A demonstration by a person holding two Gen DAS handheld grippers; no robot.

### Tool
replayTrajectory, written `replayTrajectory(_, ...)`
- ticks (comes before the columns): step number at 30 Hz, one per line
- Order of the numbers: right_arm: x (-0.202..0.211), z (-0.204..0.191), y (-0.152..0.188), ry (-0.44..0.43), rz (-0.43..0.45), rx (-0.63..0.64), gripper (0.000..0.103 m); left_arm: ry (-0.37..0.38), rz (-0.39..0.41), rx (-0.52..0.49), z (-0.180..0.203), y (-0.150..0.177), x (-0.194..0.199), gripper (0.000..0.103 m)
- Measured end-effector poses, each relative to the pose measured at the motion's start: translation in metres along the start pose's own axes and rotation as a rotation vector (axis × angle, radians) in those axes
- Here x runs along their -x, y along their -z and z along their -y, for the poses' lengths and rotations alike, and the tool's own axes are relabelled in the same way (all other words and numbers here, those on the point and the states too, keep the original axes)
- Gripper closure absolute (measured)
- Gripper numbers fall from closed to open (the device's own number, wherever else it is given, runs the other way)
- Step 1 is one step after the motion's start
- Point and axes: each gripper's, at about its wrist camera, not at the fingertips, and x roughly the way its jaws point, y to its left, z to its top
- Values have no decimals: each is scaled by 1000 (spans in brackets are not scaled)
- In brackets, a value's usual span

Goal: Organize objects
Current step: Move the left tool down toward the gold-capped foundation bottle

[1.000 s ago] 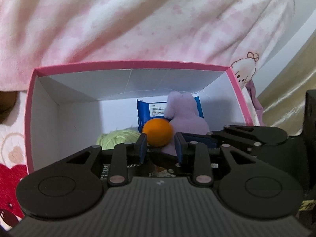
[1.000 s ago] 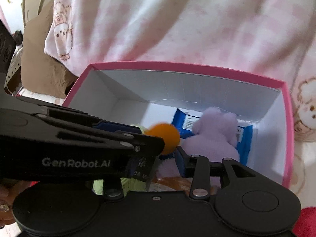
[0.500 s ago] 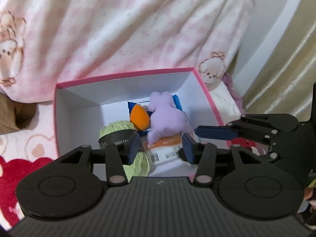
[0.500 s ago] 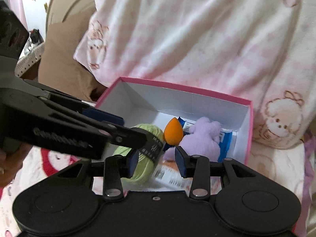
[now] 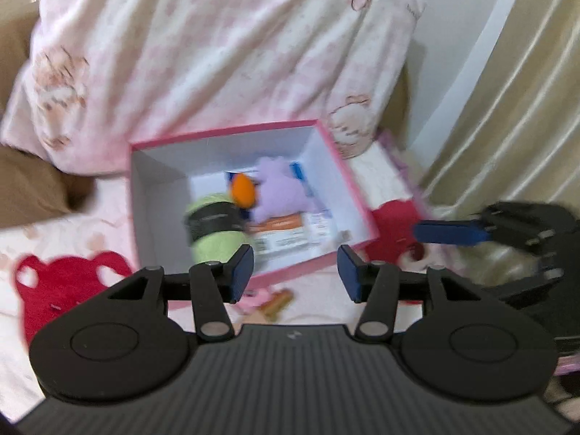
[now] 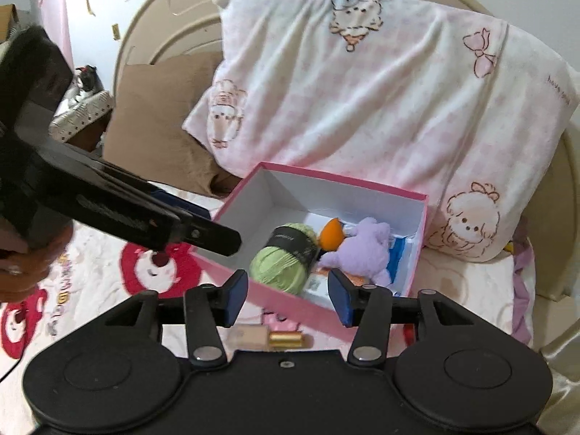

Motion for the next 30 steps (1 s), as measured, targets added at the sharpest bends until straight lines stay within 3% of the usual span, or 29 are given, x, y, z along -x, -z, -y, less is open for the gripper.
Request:
replayTrajectory(2, 4, -3, 9, -30, -7, -37, 48, -10, -15, -27, 0, 9, -7, 53)
replayTrajectory(7, 2, -15, 37, -72, -29, -79, 47, 61, -87, 48, -17, 39, -31, 55)
replayTrajectory(11, -16, -18, 59, -114, -68, -116, 45, 64, -136, 75, -28, 61, -50, 55)
replayTrajectory(15, -41, -23, 77, -97, -107, -108, 45, 80, -179, 133, -44, 73, -64, 57)
replayTrajectory(19, -60, -23, 91, -99, -127, -139, 45, 57, -168, 110, -49, 83, -77, 59)
replayTrajectory(24, -80, -26, 112, -90, -113, -137, 45, 80, -150, 115, -53, 97, -88, 59)
replayTrajectory(30, -106, -30, 131, -49, -92, -128, 44, 45, -82, -1, -54, 110, -98, 59)
